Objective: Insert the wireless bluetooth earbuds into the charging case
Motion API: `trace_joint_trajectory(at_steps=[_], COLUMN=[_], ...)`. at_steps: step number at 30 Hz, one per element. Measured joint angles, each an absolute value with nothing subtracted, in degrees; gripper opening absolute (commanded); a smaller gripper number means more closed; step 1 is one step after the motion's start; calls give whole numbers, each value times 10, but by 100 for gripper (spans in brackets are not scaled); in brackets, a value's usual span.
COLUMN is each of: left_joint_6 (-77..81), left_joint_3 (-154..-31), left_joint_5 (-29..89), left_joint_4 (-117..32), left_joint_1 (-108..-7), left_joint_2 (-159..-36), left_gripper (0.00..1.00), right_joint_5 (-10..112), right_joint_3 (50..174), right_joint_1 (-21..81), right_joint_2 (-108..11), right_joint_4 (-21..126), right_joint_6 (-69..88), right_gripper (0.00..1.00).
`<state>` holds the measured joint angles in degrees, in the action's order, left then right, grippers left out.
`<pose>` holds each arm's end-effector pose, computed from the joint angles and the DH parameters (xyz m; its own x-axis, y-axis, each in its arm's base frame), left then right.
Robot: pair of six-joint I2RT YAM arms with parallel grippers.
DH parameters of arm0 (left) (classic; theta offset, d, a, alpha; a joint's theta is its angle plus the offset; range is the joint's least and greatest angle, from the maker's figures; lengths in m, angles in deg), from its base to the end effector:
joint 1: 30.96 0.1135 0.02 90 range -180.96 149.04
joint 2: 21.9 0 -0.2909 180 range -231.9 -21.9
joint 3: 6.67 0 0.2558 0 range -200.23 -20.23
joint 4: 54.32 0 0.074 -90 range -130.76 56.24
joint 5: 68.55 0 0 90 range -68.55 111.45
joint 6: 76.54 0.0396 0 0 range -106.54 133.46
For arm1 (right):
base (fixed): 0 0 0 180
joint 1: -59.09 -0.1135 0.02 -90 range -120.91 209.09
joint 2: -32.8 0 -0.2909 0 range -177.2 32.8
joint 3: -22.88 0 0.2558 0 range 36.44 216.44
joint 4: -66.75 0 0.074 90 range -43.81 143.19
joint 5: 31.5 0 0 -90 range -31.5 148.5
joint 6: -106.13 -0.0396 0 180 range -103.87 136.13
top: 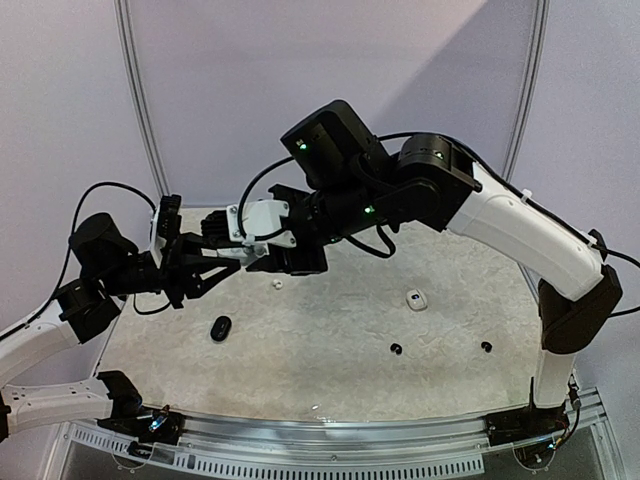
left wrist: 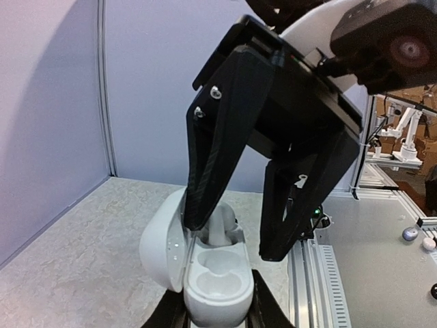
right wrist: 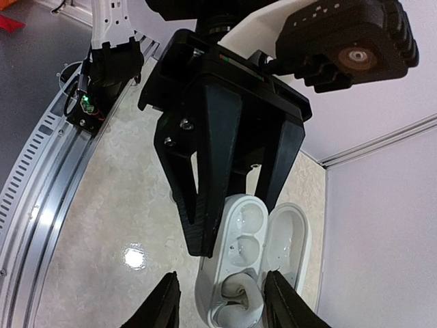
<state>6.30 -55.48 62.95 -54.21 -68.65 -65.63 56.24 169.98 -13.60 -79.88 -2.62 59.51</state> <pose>0.1168 -0.1234 0.3462 -0.0542 -0.0761 -0.9956 0.9812 0.1810 -0.0672 0.1283 0.4170 0.4614 0.5379 -0.5805 -0.6113 -0.8174 -0.1820 -0.5465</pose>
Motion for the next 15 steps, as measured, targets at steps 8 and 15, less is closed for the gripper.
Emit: trace_joint_trajectory(at_steps=[8, 15], left_joint_6=[58, 39], left_joint_3=[-553, -543], left_joint_5=[625, 619], left_joint_4=[-551, -554], left_joint_1=[-686, -685], left_joint_2=[-651, -647], left_gripper=[0, 0], right_joint_5=[535, 519], right_joint_3=[1700, 1694], right_joint_1=[-133, -122], right_joint_2=[-798, -777], right_joint_4=[-5, 31], right_joint_6=[565, 534], right_gripper=[46, 47])
